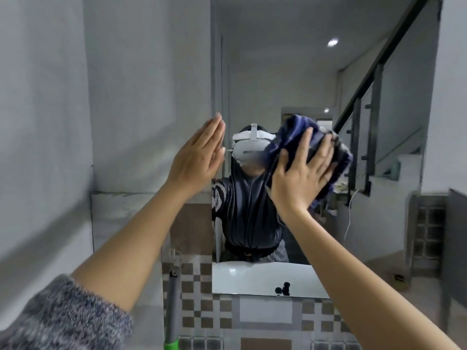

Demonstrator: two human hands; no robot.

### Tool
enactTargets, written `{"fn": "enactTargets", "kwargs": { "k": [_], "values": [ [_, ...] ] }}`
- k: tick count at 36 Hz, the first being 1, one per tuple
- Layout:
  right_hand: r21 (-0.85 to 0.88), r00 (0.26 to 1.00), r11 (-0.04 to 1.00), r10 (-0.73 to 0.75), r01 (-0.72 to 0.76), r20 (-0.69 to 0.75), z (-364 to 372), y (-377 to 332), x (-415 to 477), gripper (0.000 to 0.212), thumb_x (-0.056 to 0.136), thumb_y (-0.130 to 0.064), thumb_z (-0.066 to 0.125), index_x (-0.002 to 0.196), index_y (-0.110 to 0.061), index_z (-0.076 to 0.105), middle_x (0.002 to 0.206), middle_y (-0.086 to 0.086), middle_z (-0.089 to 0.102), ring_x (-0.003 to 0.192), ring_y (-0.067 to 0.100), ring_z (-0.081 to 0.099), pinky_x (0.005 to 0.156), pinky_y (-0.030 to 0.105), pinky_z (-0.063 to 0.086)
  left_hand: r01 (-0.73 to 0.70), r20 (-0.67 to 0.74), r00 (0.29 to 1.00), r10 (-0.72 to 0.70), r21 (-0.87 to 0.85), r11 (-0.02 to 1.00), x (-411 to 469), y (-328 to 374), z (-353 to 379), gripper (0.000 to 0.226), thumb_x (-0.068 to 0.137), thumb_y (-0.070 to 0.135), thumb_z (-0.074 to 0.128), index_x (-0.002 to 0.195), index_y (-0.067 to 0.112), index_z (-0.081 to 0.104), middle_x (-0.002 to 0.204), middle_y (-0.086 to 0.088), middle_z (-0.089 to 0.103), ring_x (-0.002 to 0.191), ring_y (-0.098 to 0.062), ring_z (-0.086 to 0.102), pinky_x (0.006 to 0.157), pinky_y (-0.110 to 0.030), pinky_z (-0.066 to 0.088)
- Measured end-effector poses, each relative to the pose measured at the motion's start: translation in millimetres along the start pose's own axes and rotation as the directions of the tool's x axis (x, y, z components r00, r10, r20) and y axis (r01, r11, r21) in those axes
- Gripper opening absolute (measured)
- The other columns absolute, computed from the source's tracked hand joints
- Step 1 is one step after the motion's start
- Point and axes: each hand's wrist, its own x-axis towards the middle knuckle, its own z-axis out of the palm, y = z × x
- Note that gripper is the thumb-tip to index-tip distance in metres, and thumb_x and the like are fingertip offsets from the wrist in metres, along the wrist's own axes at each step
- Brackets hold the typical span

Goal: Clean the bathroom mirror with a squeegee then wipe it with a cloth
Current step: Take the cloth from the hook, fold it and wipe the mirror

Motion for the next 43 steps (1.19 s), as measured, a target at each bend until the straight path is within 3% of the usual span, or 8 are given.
{"fn": "enactTargets", "kwargs": {
  "k": [8,16,22,27,33,36,39,43],
  "values": [
    [-0.034,0.892,0.904,-0.414,0.426,0.183,32.8,-34.2,-55.4,0.058,0.096,-0.038,0.038,0.148,-0.026,0.017,0.157,0.011,0.011,0.141,0.023,0.002,0.114,0.036,-0.010,-0.090,0.024,0.996,0.090,0.020,0.996,33.0,-28.3,-19.9,0.050,0.098,0.025,0.039,0.142,0.006,0.025,0.152,-0.008,0.022,0.140,-0.017,0.020,0.114,-0.033,0.022],
    [-0.181,0.434,0.396,-0.783,0.900,0.446,-5.2,70.3,-36.7,0.053,0.094,-0.043,0.041,0.143,-0.027,0.034,0.152,0.007,0.027,0.141,0.022,0.026,0.116,0.039,0.018,-0.007,-0.040,0.999,0.006,-0.035,0.999,27.8,-14.3,-16.8,0.052,0.098,0.024,0.041,0.143,0.008,0.024,0.153,-0.004,0.018,0.138,-0.006,0.012,0.110,-0.021,0.017],
    [-0.361,0.684,0.582,-0.648,0.728,0.335,-65.0,134.4,25.0,0.053,0.095,-0.043,0.035,0.145,-0.026,0.029,0.152,0.011,0.027,0.142,0.026,0.022,0.118,0.040,0.012,0.109,-0.076,0.990,-0.123,-0.161,0.981,22.7,12.3,2.8,0.056,0.095,0.028,0.044,0.143,0.007,0.025,0.154,-0.006,0.017,0.141,-0.015,0.013,0.109,-0.012,0.008],
    [-0.298,0.978,0.933,-0.177,0.202,0.108,-75.5,167.3,9.4,0.060,0.092,-0.045,0.027,0.148,-0.025,0.018,0.157,0.011,0.012,0.143,0.027,0.009,0.117,0.042,0.006,0.161,-0.069,0.981,-0.179,-0.213,0.964,18.3,31.0,17.6,0.058,0.095,0.031,0.038,0.143,0.003,0.020,0.154,-0.011,0.016,0.142,-0.021,0.011,0.110,-0.012,0.001],
    [-0.068,0.958,0.959,0.267,-0.274,-0.102,-31.2,136.7,-62.1,0.059,0.093,-0.043,0.029,0.147,-0.021,0.019,0.156,0.014,0.015,0.143,0.029,0.012,0.115,0.047,0.007,0.207,-0.061,0.974,-0.217,-0.141,0.968,11.8,40.4,23.5,0.066,0.093,0.038,0.039,0.145,0.006,0.015,0.155,-0.008,0.008,0.143,-0.018,0.005,0.110,-0.011,0.001],
    [-0.067,0.983,0.981,0.182,-0.183,-0.021,-4.7,107.8,-97.2,0.059,0.093,-0.043,0.032,0.146,-0.021,0.021,0.155,0.016,0.016,0.142,0.029,0.011,0.114,0.047,0.006,0.197,-0.055,0.977,-0.205,-0.123,0.973,8.8,41.4,22.4,0.066,0.093,0.035,0.043,0.145,0.006,0.014,0.156,-0.008,0.007,0.142,-0.017,0.004,0.108,-0.008,0.001],
    [-0.139,0.982,0.981,-0.115,0.136,0.148,16.5,81.8,-124.4,0.058,0.092,-0.044,0.035,0.145,-0.022,0.024,0.152,0.014,0.015,0.140,0.030,0.013,0.114,0.041,0.002,0.179,-0.048,0.981,-0.186,-0.122,0.976,6.1,41.5,19.8,0.067,0.094,0.034,0.045,0.145,0.006,0.013,0.156,-0.008,0.006,0.142,-0.017,0.003,0.101,0.001,-0.005],
    [-0.130,0.786,0.803,-0.513,0.581,0.345,33.3,57.5,-147.4,0.055,0.094,-0.040,0.039,0.145,-0.024,0.028,0.152,0.009,0.018,0.139,0.026,0.018,0.116,0.037,0.001,0.174,-0.018,0.984,-0.179,-0.136,0.975,0.6,43.4,16.5,0.068,0.094,0.034,0.046,0.146,0.008,0.010,0.156,-0.006,0.003,0.142,-0.015,0.001,0.108,-0.013,0.006]
  ]
}}
